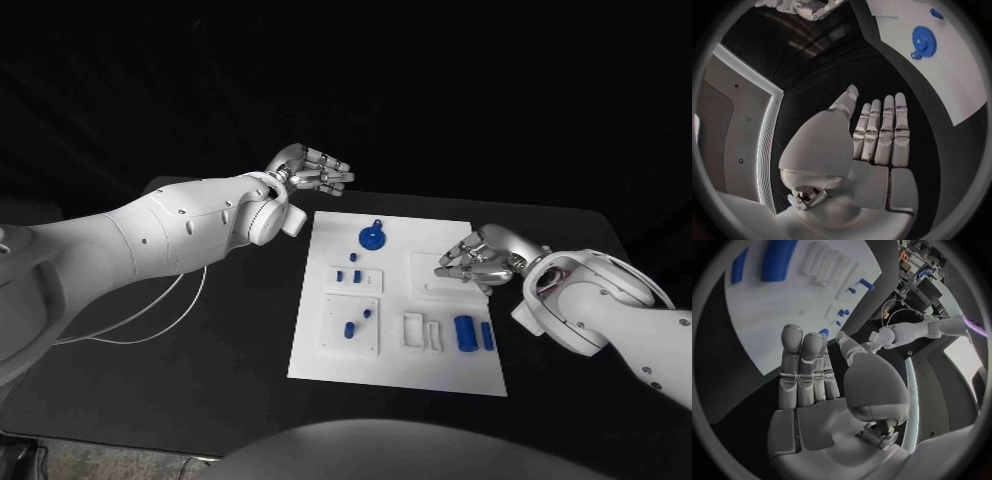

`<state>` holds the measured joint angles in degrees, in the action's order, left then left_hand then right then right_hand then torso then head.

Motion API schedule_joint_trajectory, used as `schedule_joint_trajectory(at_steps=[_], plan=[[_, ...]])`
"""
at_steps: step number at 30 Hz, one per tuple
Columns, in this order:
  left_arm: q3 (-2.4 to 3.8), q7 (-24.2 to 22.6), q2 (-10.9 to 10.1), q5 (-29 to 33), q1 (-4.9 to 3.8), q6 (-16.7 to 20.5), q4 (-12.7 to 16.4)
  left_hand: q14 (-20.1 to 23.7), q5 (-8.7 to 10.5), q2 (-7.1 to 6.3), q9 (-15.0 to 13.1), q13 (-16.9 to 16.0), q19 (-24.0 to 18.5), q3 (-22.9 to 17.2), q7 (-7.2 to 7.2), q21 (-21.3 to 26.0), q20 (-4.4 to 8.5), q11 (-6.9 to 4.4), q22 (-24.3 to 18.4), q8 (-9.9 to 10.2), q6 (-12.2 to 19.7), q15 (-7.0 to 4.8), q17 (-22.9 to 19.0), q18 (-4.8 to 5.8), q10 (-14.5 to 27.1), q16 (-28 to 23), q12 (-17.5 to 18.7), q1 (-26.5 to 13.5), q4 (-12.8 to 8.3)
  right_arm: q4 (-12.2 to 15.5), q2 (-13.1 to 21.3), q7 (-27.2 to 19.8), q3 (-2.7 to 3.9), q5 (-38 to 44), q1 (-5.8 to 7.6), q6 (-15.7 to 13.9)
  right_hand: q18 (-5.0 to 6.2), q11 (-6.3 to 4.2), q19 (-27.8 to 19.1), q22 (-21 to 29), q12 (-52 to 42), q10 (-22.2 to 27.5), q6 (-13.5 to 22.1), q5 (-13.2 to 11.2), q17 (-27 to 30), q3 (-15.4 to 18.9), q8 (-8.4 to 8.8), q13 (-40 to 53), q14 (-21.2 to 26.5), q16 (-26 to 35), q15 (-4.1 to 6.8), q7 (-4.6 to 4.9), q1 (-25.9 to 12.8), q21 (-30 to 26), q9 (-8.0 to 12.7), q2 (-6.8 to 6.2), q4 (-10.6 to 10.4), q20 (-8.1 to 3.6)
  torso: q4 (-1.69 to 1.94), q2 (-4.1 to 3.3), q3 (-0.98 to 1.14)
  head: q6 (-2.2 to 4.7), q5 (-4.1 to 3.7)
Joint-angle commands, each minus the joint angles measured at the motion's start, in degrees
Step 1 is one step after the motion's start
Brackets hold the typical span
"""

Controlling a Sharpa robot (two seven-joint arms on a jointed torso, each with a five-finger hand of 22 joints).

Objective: Assemble the parts on the task board

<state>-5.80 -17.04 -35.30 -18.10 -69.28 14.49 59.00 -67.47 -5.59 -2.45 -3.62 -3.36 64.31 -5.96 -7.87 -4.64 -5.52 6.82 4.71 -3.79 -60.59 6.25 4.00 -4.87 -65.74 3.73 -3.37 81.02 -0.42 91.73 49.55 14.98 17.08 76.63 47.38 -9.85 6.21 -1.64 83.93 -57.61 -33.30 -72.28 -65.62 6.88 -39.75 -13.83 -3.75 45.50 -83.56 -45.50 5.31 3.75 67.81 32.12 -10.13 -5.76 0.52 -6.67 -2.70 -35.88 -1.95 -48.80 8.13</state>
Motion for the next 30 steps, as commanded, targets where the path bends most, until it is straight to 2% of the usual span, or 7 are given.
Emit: schedule_joint_trajectory(at_steps=[1, 9, 10, 14, 17, 21, 30], plan=[[0.04, -2.5, -0.4, 1.9, 0.3, -1.0, 0.2, -0.6, 0.04, 0.67, -0.1, 0.0, 0.4, -0.1, 0.15, -0.3, 0.05, -0.1, 0.1, 0.1, 0.2, -0.05, 0.0, -0.17, -0.6, -0.2, 0.0, -0.1, 0.1, -1.2, 1.1, 4.8, 0.11, -6.3, -0.02, 6.5, -0.75, -0.26, 2.6, -0.2, -2.8, -0.1, -1.1, 0.5, -2.1, -0.3, -0.07, 4.8, 0.4, -1.6, 0.23, -0.46, -1.3, 0.7, -2.3, -0.58, -0.5, -0.13, -0.32, 0.63, 0.09, -0.3, -0.57], [0.04, -3.6, -1.4, 4.2, 1.02, -1.1, 0.7, -0.9, 0.07, 0.56, 0.0, 0.0, 0.5, 0.0, 0.22, -0.3, 0.16, -0.27, 0.1, 0.1, 0.1, -0.16, 0.0, -0.02, -1.1, -0.2, 0.0, -0.5, 0.2, -1.7, 3.1, 13.8, 0.19, -6.6, -0.17, 13.0, -0.97, -0.76, 2.6, -0.9, -10.0, -0.9, -1.4, -1.6, -9.3, -2.5, -0.08, 16.5, 1.3, -3.5, 0.33, -1.59, -4.4, 2.0, -16.6, -1.81, -4.7, -0.29, -0.59, 1.33, 0.09, -0.51, -2.25], [0.04, -3.7, -1.6, 4.3, 1.09, -1.1, 0.9, -0.9, 0.09, 0.54, 0.0, 0.0, 0.5, 0.0, 0.23, -0.3, 0.17, -0.29, 0.1, 0.2, 0.1, -0.18, 0.0, -0.01, -1.2, -0.2, 0.0, -0.6, 0.2, -1.6, 3.2, 15.1, 0.19, -6.5, -0.25, 13.8, -1.14, -1.0, 2.5, -0.8, -10.2, -1.2, -1.7, -4.0, -10.2, -6.0, -0.37, 17.1, 1.2, -3.8, 0.48, -2.02, -5.6, 1.9, -19.5, -2.94, -5.4, -0.3, -0.6, 1.41, 0.07, -0.57, -2.43], [0.04, -4.1, -2.0, 4.5, 1.32, -1.1, 1.6, -1.0, 0.1, 0.41, 0.0, 0.0, 0.5, 0.2, 0.24, -0.2, 0.16, -0.33, 0.0, 0.2, 0.2, -0.21, 0.0, 0.05, -1.3, -0.2, 0.0, -0.8, 0.3, -1.0, 3.5, 18.9, 0.15, -5.6, -0.79, 16.2, -1.49, -1.15, 2.6, -1.1, -10.3, -2.1, -1.6, -4.1, -12.8, -9.6, -0.43, 18.1, 1.0, -4.8, 0.66, -2.36, -8.4, 2.2, -25.6, -4.38, -5.2, -0.61, -0.64, 1.69, -0.12, -0.98, -2.97], [0.04, -4.3, -2.2, 4.6, 1.5, -1.2, 2.0, -0.8, 0.36, 0.24, 0.0, 0.0, 0.3, 0.5, 0.18, -0.1, 0.09, -0.18, 0.0, 0.2, 0.4, -0.08, 0.0, 0.18, -0.9, -0.2, 0.0, -1.3, 0.4, -0.5, 3.6, 20.9, -0.05, -4.8, -1.17, 17.5, -1.54, -1.34, 2.6, -1.4, -10.4, -2.4, -1.7, -4.1, -14.3, -10.6, -0.38, 18.6, 1.0, -5.5, 0.85, -2.61, -10.0, 2.6, -28.1, -4.84, -5.7, -0.82, -0.69, 1.88, -0.24, -1.13, -3.29], [0.04, -4.4, -2.3, 4.4, 1.7, -1.3, 2.4, 0.0, -0.37, -0.5, 0.0, 0.0, -0.1, 2.6, 0.03, 0.3, -0.29, 0.18, -0.3, 0.1, 0.7, 0.32, -0.1, 0.25, 0.0, -0.3, 0.0, -2.6, 0.7, 0.1, 3.5, 22.8, -0.44, -3.6, -1.56, 18.4, -1.62, -1.28, 2.6, -1.8, -10.7, -2.6, -1.7, -4.1, -15.1, -10.6, -0.24, 19.1, 0.9, -6.0, 0.81, -2.56, -11.0, 3.2, -29.4, -5.07, -6.4, -0.84, -0.67, 2.06, -0.34, -1.2, -3.49], [0.04, -4.4, -2.6, 4.2, 1.92, -1.5, 3.2, 1.2, 1.98, 0.02, -0.1, 0.0, -0.8, 10.1, -0.26, 0.5, -0.93, 0.58, -0.5, 0.1, 1.5, 0.82, -0.1, -0.03, 0.7, -0.3, 0.0, -3.6, 2.1, 1.3, 2.9, 24.5, -1.21, -1.7, -1.81, 18.4, -1.63, -1.26, 2.7, -2.9, -10.9, -2.9, -1.6, -4.1, -17.0, -9.6, -0.03, 19.9, 0.7, -6.9, 0.85, -2.54, -13.1, 4.6, -31.1, -6.42, -8.8, -0.89, -0.64, 1.95, -0.36, -1.2, -3.54]])
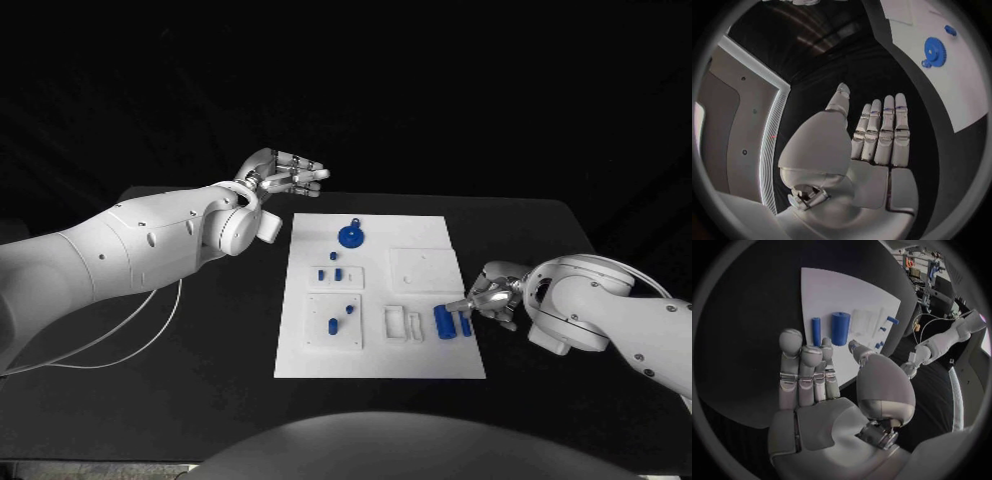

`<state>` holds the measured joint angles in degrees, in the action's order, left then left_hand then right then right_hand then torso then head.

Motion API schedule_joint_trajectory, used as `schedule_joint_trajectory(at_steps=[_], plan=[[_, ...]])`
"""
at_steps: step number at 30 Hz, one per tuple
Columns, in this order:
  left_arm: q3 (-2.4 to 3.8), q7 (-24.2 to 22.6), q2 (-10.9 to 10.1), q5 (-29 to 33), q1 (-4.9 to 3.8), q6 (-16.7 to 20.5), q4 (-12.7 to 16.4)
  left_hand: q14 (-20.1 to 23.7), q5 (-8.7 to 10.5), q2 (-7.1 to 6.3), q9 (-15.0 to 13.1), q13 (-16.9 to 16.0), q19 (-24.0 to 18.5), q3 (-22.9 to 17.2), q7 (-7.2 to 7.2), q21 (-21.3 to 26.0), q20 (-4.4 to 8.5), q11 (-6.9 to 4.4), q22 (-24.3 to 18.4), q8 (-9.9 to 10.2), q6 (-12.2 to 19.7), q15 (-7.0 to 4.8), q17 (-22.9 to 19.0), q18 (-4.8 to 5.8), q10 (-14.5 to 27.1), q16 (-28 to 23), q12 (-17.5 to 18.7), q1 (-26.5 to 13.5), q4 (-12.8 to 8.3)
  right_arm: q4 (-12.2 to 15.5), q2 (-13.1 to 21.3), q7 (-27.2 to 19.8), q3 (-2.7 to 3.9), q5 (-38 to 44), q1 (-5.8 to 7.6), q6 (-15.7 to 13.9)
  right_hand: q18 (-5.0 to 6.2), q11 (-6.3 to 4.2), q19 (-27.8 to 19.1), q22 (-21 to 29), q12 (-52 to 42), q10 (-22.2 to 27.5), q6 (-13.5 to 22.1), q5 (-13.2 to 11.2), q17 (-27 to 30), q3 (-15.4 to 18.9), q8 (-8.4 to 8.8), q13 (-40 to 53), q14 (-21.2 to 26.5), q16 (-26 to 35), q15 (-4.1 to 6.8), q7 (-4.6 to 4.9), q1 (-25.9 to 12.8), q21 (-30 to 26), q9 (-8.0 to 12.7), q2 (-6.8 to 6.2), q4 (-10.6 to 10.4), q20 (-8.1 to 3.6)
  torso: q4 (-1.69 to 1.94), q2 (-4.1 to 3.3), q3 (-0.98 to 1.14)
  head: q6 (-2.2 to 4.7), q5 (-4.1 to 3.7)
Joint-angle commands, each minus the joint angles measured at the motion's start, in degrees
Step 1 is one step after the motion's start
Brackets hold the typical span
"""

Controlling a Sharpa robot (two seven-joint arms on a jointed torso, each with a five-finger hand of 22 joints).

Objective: Assemble the parts on the task board

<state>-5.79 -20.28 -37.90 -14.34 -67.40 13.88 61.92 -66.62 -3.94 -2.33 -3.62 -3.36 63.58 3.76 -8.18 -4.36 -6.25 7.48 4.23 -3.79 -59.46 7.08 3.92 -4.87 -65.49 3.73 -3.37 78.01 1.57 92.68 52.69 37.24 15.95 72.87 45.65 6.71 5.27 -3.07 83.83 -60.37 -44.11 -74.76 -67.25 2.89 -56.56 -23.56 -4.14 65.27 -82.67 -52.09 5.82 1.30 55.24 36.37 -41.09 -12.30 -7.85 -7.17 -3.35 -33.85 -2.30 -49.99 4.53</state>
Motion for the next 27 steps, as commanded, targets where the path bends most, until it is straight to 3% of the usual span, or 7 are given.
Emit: schedule_joint_trajectory(at_steps=[1, 10, 16, 27], plan=[[0.04, -1.2, 0.0, 0.4, 0.04, -0.9, 0.3, 0.4, 0.35, -0.12, -0.1, 0.0, -0.1, 0.4, 0.04, 0.3, -0.22, -0.06, -0.1, 0.1, 0.4, 0.0, -0.1, -0.03, 0.5, -0.3, 0.0, -0.7, 0.2, 0.5, -0.3, 2.3, -0.12, 2.2, -0.08, 1.7, -0.76, 0.16, 2.8, -0.5, -0.2, -0.5, 0.1, -0.1, -0.6, 0.6, 0.36, 0.3, -0.2, -0.5, 0.3, -0.14, -0.6, 1.1, -0.3, -0.02, -0.9, -0.35, 0.0, -0.08, 0.0, -0.01, 0.06], [0.04, -1.0, -0.1, 0.4, 0.06, -1.2, 0.3, 0.6, 0.37, -0.4, -0.1, 0.0, -0.2, 0.5, -0.06, 0.3, -0.31, 0.06, -0.1, 0.1, 0.6, 0.07, -0.1, -0.08, 0.7, -0.3, 0.0, -1.1, 0.8, 0.6, -1.5, 2.2, -0.55, 4.0, -0.1, 1.5, -0.72, 0.24, 2.7, -1.4, -0.3, -0.7, 0.4, -0.1, -2.1, 2.2, 0.43, 1.4, -0.4, -0.3, 0.26, -0.04, 0.6, 1.6, -1.1, -0.59, -2.6, -0.31, 0.08, -0.08, 0.0, -0.01, 0.14], [0.04, -0.8, 0.1, 0.3, 0.07, -1.2, 0.3, 0.6, 0.39, -0.69, -0.1, 0.0, -0.2, 0.2, -0.08, 0.2, -0.35, 0.08, -0.1, 0.1, 0.6, 0.08, 0.0, -0.14, 0.8, -0.3, 0.0, -1.0, 1.3, -0.1, -2.4, 2.3, -1.51, 7.0, -0.1, 1.6, -0.68, 0.31, 2.8, -2.2, 0.0, -0.6, 0.5, -0.1, -3.3, 2.7, 0.41, 2.4, -0.6, 0.0, 0.18, 0.03, 1.1, 1.8, -0.6, -0.8, -3.0, -0.22, 0.2, -0.05, -0.02, -0.01, 0.28], [0.04, -0.6, 0.1, 0.3, 0.07, -0.7, 0.2, 0.5, 0.43, -0.88, -0.1, 0.0, -0.2, 0.1, -0.15, 0.2, -0.31, 0.06, -0.1, 0.1, 0.8, 0.06, 0.0, -0.1, 0.6, -0.3, 0.0, -1.2, 1.6, -1.9, -4.2, 2.8, -3.48, 9.2, -0.1, 0.6, -0.76, 0.25, 2.8, -2.8, 0.4, -1.0, 0.3, -0.1, -4.2, 2.2, 0.42, 2.7, -0.8, 0.1, 0.17, -0.03, 1.6, 2.0, -0.8, -0.4, -1.6, -0.21, 0.29, -0.09, -0.04, -0.01, 0.32]])
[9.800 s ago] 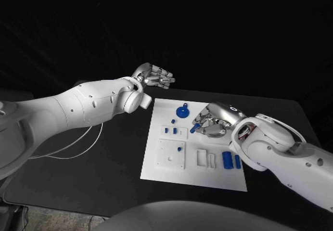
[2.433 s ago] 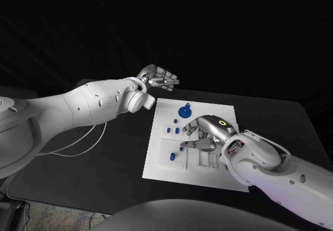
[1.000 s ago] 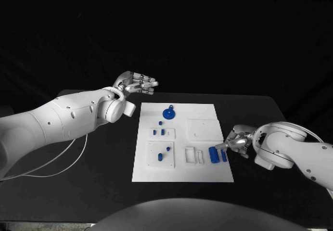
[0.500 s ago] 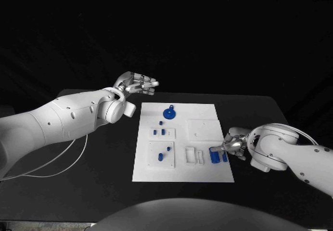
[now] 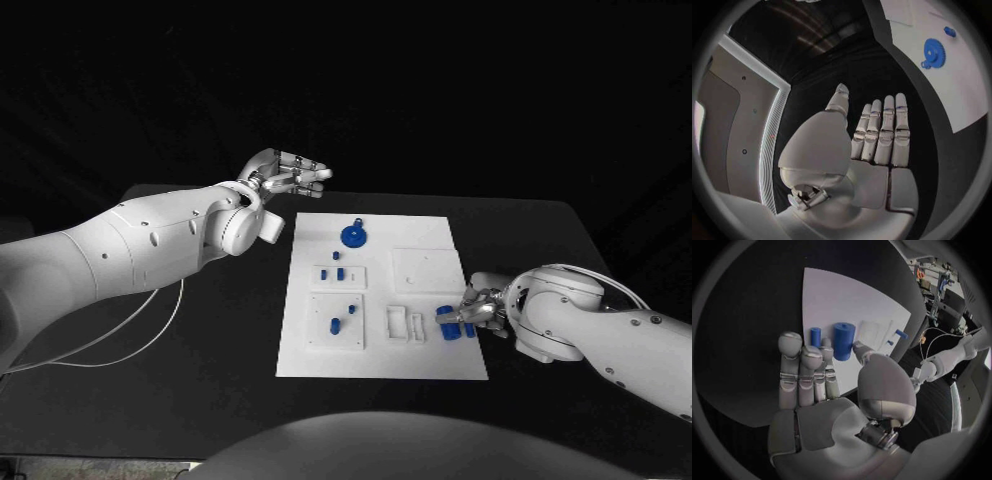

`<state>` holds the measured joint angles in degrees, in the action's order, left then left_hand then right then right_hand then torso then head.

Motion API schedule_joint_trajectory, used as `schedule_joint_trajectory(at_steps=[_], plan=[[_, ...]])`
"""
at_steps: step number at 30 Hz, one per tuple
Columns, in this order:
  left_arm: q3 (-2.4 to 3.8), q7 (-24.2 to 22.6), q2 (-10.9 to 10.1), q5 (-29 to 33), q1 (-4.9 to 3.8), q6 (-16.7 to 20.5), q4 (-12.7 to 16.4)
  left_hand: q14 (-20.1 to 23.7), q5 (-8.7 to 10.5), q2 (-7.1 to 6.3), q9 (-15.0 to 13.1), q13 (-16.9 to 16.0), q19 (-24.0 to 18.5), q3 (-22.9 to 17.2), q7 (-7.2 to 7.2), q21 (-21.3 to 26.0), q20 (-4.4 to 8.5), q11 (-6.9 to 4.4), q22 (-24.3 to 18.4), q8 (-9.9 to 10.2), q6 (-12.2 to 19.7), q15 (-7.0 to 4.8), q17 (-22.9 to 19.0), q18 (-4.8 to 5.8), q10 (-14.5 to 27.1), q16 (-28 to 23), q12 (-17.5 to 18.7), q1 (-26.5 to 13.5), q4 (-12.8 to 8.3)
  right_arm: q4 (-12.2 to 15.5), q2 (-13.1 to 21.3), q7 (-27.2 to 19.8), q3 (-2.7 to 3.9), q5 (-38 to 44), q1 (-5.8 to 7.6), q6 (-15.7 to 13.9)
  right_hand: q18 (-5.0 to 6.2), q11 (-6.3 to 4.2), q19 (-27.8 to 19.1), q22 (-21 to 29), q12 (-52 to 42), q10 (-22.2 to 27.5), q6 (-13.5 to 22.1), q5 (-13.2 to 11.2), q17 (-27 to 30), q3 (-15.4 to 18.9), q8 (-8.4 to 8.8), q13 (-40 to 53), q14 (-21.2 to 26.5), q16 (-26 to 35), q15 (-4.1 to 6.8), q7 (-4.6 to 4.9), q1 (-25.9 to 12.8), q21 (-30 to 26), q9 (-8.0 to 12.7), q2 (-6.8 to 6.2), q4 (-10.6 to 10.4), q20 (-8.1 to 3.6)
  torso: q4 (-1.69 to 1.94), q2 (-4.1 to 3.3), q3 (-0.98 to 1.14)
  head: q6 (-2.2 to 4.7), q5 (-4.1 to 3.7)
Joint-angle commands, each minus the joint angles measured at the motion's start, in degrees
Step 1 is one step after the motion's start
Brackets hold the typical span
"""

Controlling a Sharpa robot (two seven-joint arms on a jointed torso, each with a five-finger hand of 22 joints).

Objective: Assemble the parts on the task board

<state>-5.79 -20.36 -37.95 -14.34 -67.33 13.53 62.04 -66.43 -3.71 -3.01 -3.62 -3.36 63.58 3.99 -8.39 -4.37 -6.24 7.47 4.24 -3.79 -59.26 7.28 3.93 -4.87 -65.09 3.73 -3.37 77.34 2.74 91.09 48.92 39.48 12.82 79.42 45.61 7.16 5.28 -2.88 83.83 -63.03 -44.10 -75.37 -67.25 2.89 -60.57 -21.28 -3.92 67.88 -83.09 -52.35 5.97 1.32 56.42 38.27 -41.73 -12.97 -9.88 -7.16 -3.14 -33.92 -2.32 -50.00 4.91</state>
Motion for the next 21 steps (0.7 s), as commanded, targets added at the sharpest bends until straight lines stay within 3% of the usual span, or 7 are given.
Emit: schedule_joint_trajectory(at_steps=[1, 8, 12, 13, 15, 21], plan=[[0.04, -0.5, 0.1, 0.3, 0.0, -0.3, 0.1, 0.3, 0.19, -0.23, -0.1, 0.0, -0.1, -0.2, 0.02, 0.2, -0.32, 0.07, -0.1, 0.1, 0.7, -0.13, 0.0, -0.11, 0.2, -0.3, 0.0, -0.6, 0.4, -0.4, -0.7, 0.6, -0.52, 2.8, -0.06, 0.1, -0.77, 0.04, 2.8, -0.1, 0.4, -0.4, 0.2, -0.1, -0.2, -0.2, 0.19, 0.1, -0.4, 0.4, 0.02, -0.05, 0.5, 0.0, -0.1, 0.36, 0.6, -0.22, 0.1, -0.02, 0.0, 0.0, -0.05], [0.04, -0.4, 0.2, 0.3, 0.0, -0.3, 0.0, 0.3, 0.19, -0.39, -0.1, 0.0, -0.1, -0.3, -0.11, 0.2, -0.33, 0.1, -0.1, 0.1, 1.2, -0.12, 0.0, -0.13, 0.3, -0.3, 0.0, -0.7, 0.7, -1.1, -2.0, 0.4, -1.52, 3.2, -0.06, -0.5, -0.86, -0.05, 2.8, -0.3, 0.4, -0.5, 0.1, -0.1, -0.3, -1.9, 0.18, 0.1, -0.5, 0.5, 0.01, -0.18, 1.8, 0.2, -0.2, 0.9, 2.1, -0.2, 0.16, -0.05, -0.03, 0.0, 0.05], [0.04, -0.3, 0.2, 0.3, 0.0, -0.4, 0.0, 0.3, 0.19, -0.39, -0.1, 0.0, -0.1, -0.3, -0.11, 0.2, -0.33, 0.1, -0.1, 0.1, 1.2, -0.12, 0.0, -0.13, 0.3, -0.3, 0.0, -0.7, 0.7, -1.3, -2.4, 0.4, -1.82, 3.3, -0.06, -1.0, -0.95, -0.21, 2.8, -0.5, 0.6, -0.5, 0.1, 0.1, -0.3, -5.3, 0.26, 0.1, -0.6, 0.5, 0.04, -0.38, 3.0, 0.4, -0.1, 1.88, 4.2, -0.18, 0.2, -0.03, -0.05, 0.0, 0.06], [0.04, -0.3, 0.2, 0.3, 0.0, -0.4, 0.0, 0.4, 0.19, -0.36, -0.1, 0.0, -0.1, -0.3, -0.11, 0.3, -0.34, 0.1, -0.1, 0.1, 1.2, -0.11, 0.0, -0.13, 0.3, -0.3, 0.0, -0.8, 0.7, -1.3, -2.4, 0.4, -1.86, 3.2, -0.06, -1.1, -0.91, -0.24, 2.8, -0.7, 0.4, -0.4, 0.2, 1.3, -0.3, -8.0, 0.29, 0.1, -0.6, 0.5, -0.04, -0.5, 1.7, 0.4, 0.0, 1.86, 6.5, -0.09, 0.18, -0.03, -0.04, 0.0, 0.06], [0.04, -0.3, 0.2, 0.3, 0.0, -0.5, 0.0, 0.4, 0.18, -0.34, -0.1, 0.0, -0.1, -0.4, -0.1, 0.3, -0.34, 0.1, -0.1, 0.1, 1.1, -0.11, 0.0, -0.13, 0.3, -0.2, 0.0, -0.8, 0.8, -1.3, -2.5, 0.4, -1.92, 3.0, -0.06, -1.4, -0.91, -0.26, 2.8, -1.0, 0.4, -0.3, 0.1, 4.5, -0.3, -10.3, 0.21, 0.0, -0.6, 0.5, 0.05, -0.57, -0.4, 0.6, -0.1, 2.97, 9.9, -0.11, 0.17, -0.02, -0.02, 0.0, 0.13], [0.04, 0.0, 0.1, 0.3, 0.0, -0.7, -0.1, 0.4, 0.18, -0.34, -0.1, 0.0, -0.1, -0.4, -0.1, 0.3, -0.34, 0.1, -0.1, 0.1, 1.1, -0.11, 0.0, -0.13, 0.3, -0.2, 0.0, -0.8, 0.8, -0.9, -2.3, 0.3, -1.99, 1.9, -0.06, -2.9, -1.13, -0.54, 2.9, -1.5, -0.1, -0.1, -0.2, 14.2, -0.1, -12.7, 0.13, 0.2, -0.6, 0.6, 0.17, -0.91, -0.1, 0.9, -1.5, 5.17, 14.8, -0.22, 0.16, -0.02, 0.04, 0.0, 0.2]])
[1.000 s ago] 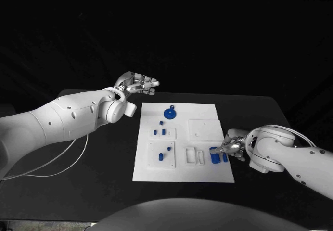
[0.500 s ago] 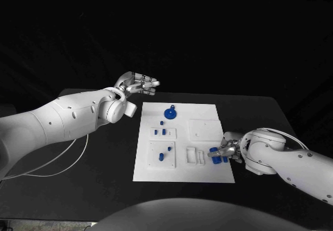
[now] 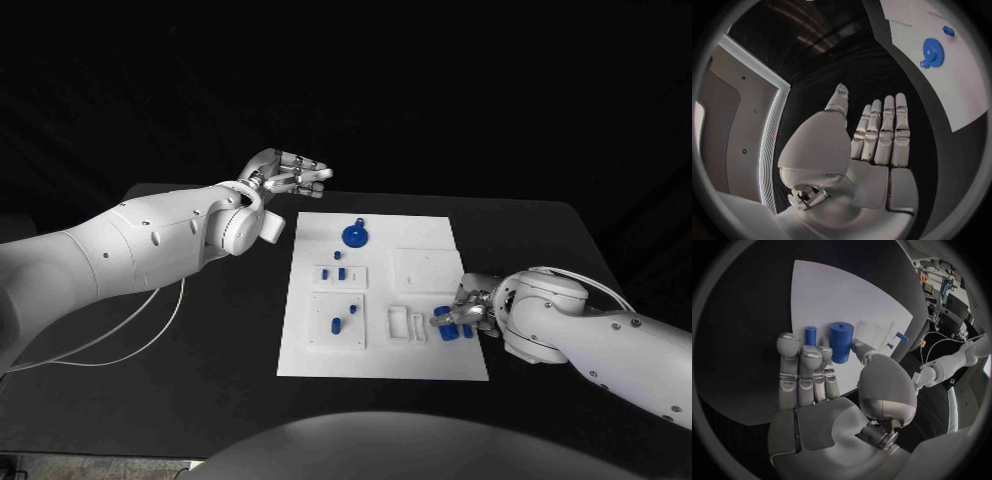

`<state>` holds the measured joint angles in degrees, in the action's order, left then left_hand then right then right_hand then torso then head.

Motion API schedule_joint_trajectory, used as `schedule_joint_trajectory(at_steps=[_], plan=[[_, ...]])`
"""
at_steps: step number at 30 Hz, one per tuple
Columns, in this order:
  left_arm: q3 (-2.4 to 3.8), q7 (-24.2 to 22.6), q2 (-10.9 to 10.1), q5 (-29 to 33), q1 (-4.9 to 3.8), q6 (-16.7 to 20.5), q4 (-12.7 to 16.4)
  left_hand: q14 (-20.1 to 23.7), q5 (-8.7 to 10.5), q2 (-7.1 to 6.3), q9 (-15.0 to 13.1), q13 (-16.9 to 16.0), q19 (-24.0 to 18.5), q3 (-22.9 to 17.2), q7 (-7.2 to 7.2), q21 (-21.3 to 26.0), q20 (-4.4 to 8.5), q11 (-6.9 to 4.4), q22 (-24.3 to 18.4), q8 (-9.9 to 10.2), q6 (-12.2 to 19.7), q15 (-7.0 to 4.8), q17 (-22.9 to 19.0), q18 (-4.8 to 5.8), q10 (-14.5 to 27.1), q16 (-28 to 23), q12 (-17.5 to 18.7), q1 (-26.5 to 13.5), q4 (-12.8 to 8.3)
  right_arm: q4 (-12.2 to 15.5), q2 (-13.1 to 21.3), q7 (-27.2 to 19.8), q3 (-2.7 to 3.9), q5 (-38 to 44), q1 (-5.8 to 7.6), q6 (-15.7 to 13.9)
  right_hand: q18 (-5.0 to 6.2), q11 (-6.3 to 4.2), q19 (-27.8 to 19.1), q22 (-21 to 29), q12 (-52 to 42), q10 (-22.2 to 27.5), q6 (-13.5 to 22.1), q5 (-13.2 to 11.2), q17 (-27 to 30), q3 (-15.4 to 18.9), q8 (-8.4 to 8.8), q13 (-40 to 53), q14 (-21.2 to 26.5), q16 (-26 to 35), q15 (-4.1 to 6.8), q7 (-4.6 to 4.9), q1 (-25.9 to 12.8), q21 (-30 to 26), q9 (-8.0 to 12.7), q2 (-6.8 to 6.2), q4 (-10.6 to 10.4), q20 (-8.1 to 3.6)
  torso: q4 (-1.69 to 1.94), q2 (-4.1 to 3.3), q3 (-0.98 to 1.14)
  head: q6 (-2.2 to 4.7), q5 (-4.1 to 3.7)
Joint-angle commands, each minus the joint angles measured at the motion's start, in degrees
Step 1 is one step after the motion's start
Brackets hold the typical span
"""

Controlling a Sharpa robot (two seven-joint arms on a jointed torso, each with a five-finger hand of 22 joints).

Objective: Assemble the parts on the task board

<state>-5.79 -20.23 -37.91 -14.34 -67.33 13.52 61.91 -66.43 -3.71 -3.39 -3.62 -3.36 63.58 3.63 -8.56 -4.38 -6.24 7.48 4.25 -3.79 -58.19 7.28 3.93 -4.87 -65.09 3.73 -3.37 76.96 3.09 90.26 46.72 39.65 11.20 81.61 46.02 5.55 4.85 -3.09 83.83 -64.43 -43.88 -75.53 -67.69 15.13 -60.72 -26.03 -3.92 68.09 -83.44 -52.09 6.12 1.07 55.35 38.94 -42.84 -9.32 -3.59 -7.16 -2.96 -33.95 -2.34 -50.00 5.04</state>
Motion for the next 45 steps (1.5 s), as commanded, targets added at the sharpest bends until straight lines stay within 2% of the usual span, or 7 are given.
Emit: schedule_joint_trajectory(at_steps=[1, 4, 10, 18, 24, 40, 45], plan=[[0.04, -0.1, 0.1, 0.3, 0.0, -0.7, 0.0, 0.4, 0.19, 0.04, -0.1, 0.0, -0.1, 0.0, 0.07, 0.3, -0.34, 0.1, -0.1, 0.1, 0.1, -0.11, 0.0, -0.14, 0.3, -0.2, 0.0, -0.4, 0.4, 0.2, 0.0, 0.1, -0.38, -0.8, -0.47, -1.8, -0.73, -0.37, 2.9, -0.2, -0.2, 0.0, 0.3, 4.2, 0.1, -8.7, 0.06, -0.1, -0.3, 0.3, 0.05, -0.65, 1.5, 0.2, -1.0, 2.26, 9.9, -0.25, -0.03, 0.0, 0.07, 0.0, 0.15], [0.04, 0.0, 0.1, 0.2, 0.0, -0.7, -0.1, 0.4, 0.13, 0.13, -0.1, 0.0, -0.2, -0.1, 0.05, 0.3, -0.35, 0.11, -0.1, 0.1, 0.1, -0.1, 0.0, -0.15, 0.4, -0.2, 0.0, -0.4, 0.5, 1.1, 0.5, 0.1, -0.39, -2.5, -0.46, -3.2, -0.73, -0.38, 2.9, -0.4, -0.1, -0.1, 0.5, 7.3, 0.2, -9.2, 0.11, -0.3, -0.2, 0.3, 0.05, -0.56, 0.5, 0.2, -3.1, 3.08, 12.4, -0.27, -0.07, -0.01, 0.1, 0.0, 0.23], [0.04, 0.2, 0.1, 0.1, 0.0, -0.7, -0.3, 0.4, 0.09, 0.18, -0.1, 0.0, -0.2, -0.1, 0.09, 0.3, -0.36, 0.11, -0.1, 0.1, 0.0, -0.1, 0.0, -0.14, 0.4, -0.3, 0.0, -0.4, 0.4, 3.6, 1.5, -0.2, -0.12, -7.4, -0.24, -6.3, -0.68, -0.41, 2.9, -0.6, -0.1, 0.0, 0.6, 9.0, 0.5, -8.5, 0.18, -0.3, -0.2, 0.4, 0.09, -0.57, 0.1, 0.2, -4.1, 3.41, 13.8, -0.29, -0.03, -0.02, 0.09, 0.0, 0.04], [0.04, 0.6, 0.1, -0.1, 0.0, -0.5, -0.5, 0.4, 0.11, 0.16, -0.1, 0.0, -0.2, -0.1, 0.07, 0.3, -0.36, 0.11, -0.1, 0.1, 0.1, -0.1, 0.0, -0.11, 0.4, -0.2, 0.0, -0.5, 0.4, 6.9, 1.9, -0.5, 1.48, -14.0, 0.95, -8.9, -0.66, -0.43, 2.9, -0.8, -0.1, 0.0, 0.5, 8.3, 0.9, -7.5, 0.23, -0.3, -0.2, 0.6, 0.13, -0.64, -0.1, 0.3, -3.5, 3.71, 13.7, -0.34, 0.15, -0.03, 0.05, 0.0, -0.06], [0.04, 1.1, 0.2, -0.4, 0.0, -0.1, -0.6, 0.4, 0.14, -0.02, -0.1, 0.0, -0.2, 0.0, 0.0, 0.3, -0.35, 0.14, -0.1, 0.1, 0.3, -0.11, 0.0, -0.11, 0.4, -0.2, 0.0, -0.7, 0.7, 7.0, 1.0, -0.1, 1.78, -16.0, 1.89, -7.9, -0.68, -0.42, 2.9, -0.9, 0.1, 0.1, 0.5, 8.1, 0.9, -7.4, 0.22, -0.4, -0.1, 0.6, 0.11, -0.65, -0.1, 0.3, -3.2, 3.79, 13.7, -0.32, 0.21, -0.03, -0.1, 0.0, 0.0], [0.04, 1.5, 0.4, -0.5, -0.01, -0.3, -0.4, 0.4, 0.39, -0.17, -0.1, 0.0, -0.3, -0.2, -0.03, 0.3, -0.36, 0.16, -0.1, 0.1, 0.4, -0.08, 0.0, -0.1, 0.4, -0.3, 0.0, -1.1, 1.5, 2.7, -4.2, 0.1, -2.23, -12.3, 2.35, -3.9, -0.7, -0.37, 2.9, -1.2, 0.5, 0.3, 0.4, 6.8, 0.8, -5.8, 0.23, -0.7, -0.1, 0.6, 0.06, -0.69, -0.4, -0.2, -1.9, 4.36, 12.9, -0.27, 0.23, -0.08, 0.05, 0.0, 0.34], [0.04, 1.6, 0.5, -0.5, -0.01, -0.3, -0.4, 0.4, 0.48, -0.27, -0.1, 0.0, -0.3, -0.1, -0.07, 0.3, -0.37, 0.18, -0.1, 0.1, 0.5, -0.08, 0.0, -0.1, 0.5, -0.2, 0.0, -1.2, 1.7, 1.6, -5.5, -0.2, -2.83, -10.5, 2.35, -4.0, -0.71, -0.37, 2.9, -1.2, 0.5, 0.3, 0.3, 6.7, 0.9, -5.7, 0.22, -0.8, -0.1, 0.7, 0.07, -0.71, -0.4, -0.3, -1.7, 4.28, 12.8, -0.27, 0.2, -0.1, 0.06, 0.0, 0.26]])
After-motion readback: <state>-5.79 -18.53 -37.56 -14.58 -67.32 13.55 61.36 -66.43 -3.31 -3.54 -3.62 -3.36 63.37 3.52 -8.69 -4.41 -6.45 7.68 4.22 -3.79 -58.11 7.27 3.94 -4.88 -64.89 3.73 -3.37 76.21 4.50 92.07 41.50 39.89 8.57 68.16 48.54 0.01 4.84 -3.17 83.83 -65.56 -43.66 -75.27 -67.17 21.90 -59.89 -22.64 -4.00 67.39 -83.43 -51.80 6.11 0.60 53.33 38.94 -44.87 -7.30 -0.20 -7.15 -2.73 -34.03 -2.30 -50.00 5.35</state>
